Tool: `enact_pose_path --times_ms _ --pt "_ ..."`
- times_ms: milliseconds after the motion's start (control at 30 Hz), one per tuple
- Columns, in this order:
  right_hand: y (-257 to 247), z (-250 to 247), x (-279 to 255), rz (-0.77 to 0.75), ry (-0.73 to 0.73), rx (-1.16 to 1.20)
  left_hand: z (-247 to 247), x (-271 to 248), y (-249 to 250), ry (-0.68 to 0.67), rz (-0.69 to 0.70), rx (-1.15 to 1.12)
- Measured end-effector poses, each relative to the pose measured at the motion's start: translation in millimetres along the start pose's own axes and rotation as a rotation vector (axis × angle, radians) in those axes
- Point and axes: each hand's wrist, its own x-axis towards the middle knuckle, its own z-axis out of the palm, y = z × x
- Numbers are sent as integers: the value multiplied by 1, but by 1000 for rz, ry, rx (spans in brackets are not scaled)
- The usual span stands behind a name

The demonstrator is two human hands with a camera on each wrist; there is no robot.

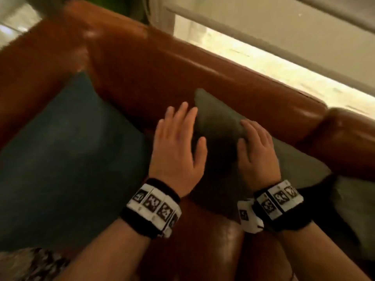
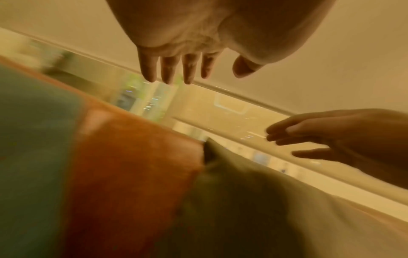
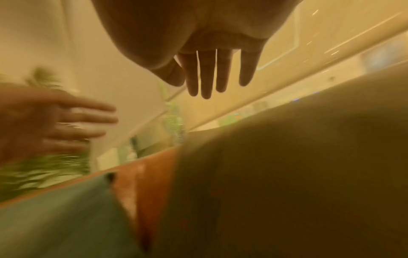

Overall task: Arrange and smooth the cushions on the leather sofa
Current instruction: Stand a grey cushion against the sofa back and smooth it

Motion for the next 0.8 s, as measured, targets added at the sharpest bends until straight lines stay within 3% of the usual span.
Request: enact_pose_path --times_ms 67,133,200,267,367,433,500,567,600,633,733,800 --pt "34 9 -5 57 -131 -125 48 25 36 -169 223 11" --pt "63 18 -16 -46 -254 -281 93 44 46 -361 369 146" --pt "92 13 -21 -66 -247 -370 119 60 25 -401 484 348" --pt "119 -3 -28 91 -195 -404 115 70 -6 -371 496 472" --pt "150 -27 -48 432 -99 -379 87 77 -45 -296 314 476" --pt "162 -41 -55 678 71 -229 78 72 -46 -248 174 329" --pt "168 -50 -50 1015 284 44 77 73 -34 -115 -147 -57" --pt "172 -55 -41 1302 333 330 78 88 -21 -97 -595 -389" --pt "171 -56 -39 1359 301 389 78 93 -21 -146 -722 -427" --pt "169 -57 -38 1359 276 380 78 96 -24 -157 -731 -391" --pt "163 -69 -37 1199 318 160 68 101 -31 -68 -567 -212" --pt "162 -77 -31 1095 324 112 62 104 -38 -51 -550 -193"
